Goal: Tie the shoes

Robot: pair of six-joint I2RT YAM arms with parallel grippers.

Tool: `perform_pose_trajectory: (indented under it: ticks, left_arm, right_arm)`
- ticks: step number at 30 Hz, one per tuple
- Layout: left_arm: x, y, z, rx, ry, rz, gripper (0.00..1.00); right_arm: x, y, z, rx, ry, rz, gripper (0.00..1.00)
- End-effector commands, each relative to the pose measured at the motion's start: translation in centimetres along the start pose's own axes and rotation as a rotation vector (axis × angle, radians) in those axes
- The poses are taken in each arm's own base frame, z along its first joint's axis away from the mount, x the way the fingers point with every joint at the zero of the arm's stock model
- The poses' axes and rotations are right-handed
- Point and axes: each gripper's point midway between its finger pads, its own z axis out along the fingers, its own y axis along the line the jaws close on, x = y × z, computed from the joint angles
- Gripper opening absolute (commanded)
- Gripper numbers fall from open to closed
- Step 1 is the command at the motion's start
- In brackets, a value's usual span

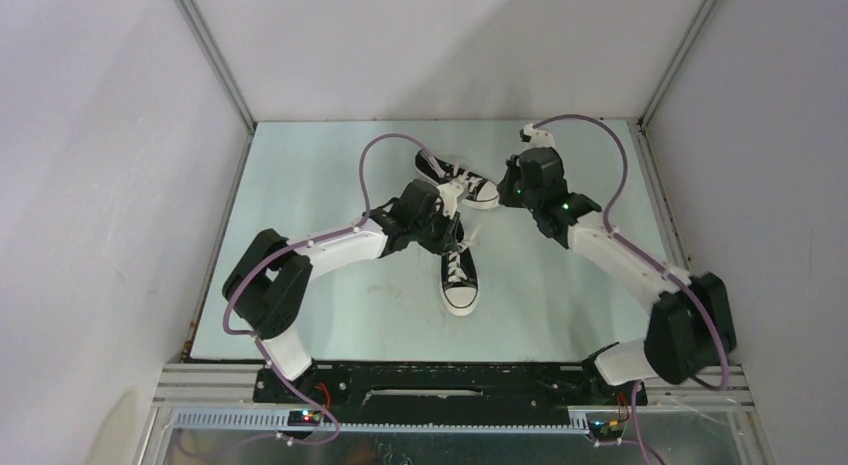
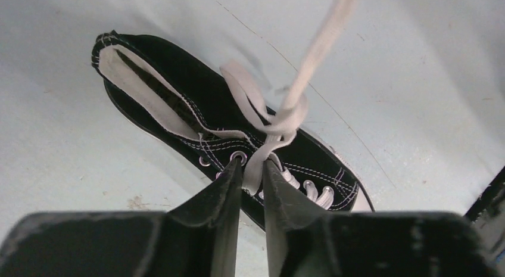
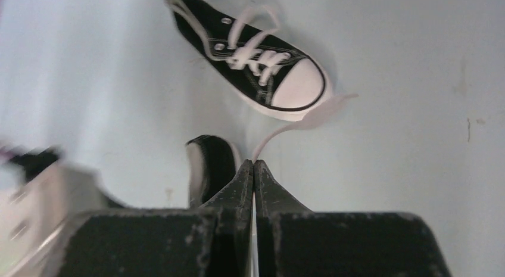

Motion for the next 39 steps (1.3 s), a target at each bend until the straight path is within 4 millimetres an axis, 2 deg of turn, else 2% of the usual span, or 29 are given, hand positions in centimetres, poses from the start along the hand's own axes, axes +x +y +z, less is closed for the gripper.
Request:
perform_pose_trajectory:
  ticks: [1,2,4,7,11,16,19,24,29,39]
  left_arm:
    - [-2.3,0.0,-0.4,0.006,-0.069,0.002,0.21]
    - [-2.4,0.0,-0.4,0.002,-0.069,0.002,0.14]
    - [-2.6,0.2,-0.8,-0.007,-0.081,-0.004,0.08]
    - [-2.9,0.6,-1.6,-0.014,-0.125,-0.036,0.07]
    - [-3.9,1.0,-3.2,0.007,-0.204,-0.073,0.03]
    - [-3.6,1.1,-3.3,0.039,-0.204,-0.111,0.01]
    - [-3.4,0.8,-2.9,0.066,-0.188,-0.124,0.01]
    - [-3.6,0.5,-2.9,0.086,-0.188,-0.138,0.01]
    - [-3.4,0.8,-2.8,0.082,-0.181,-0.155,0.01]
    - [-2.7,2.4,-2.4,0.055,-0.149,-0.228,0.01]
  right_arm:
    - [-2.2,2.5,-3.9,-0.136,-0.104,-0.053,0.0]
    - [-2.4,2.8,-4.5,-0.157,-0.112,-0.057,0.0]
    - [-1.8,2.8,-4.8,-0.171,-0.102,-0.064,0.0]
    - [-0.6,2.9,-4.7,-0.191,-0.077,-0.075,0.0]
    - [1.4,4.4,-4.4,-0.276,-0.046,-0.126,0.0]
    - [3.8,7.4,-4.5,-0.471,-0.003,-0.185,0.0]
    - [6.1,9.3,-4.9,-0.581,0.059,-0.234,0.0]
    - [8.9,10.4,-4.6,-0.663,0.149,-0.257,0.0]
    - [11.3,12.2,-6.5,-0.853,0.26,-0.252,0.0]
    - [12.0,12.2,-9.1,-0.946,0.228,-0.261,0.0]
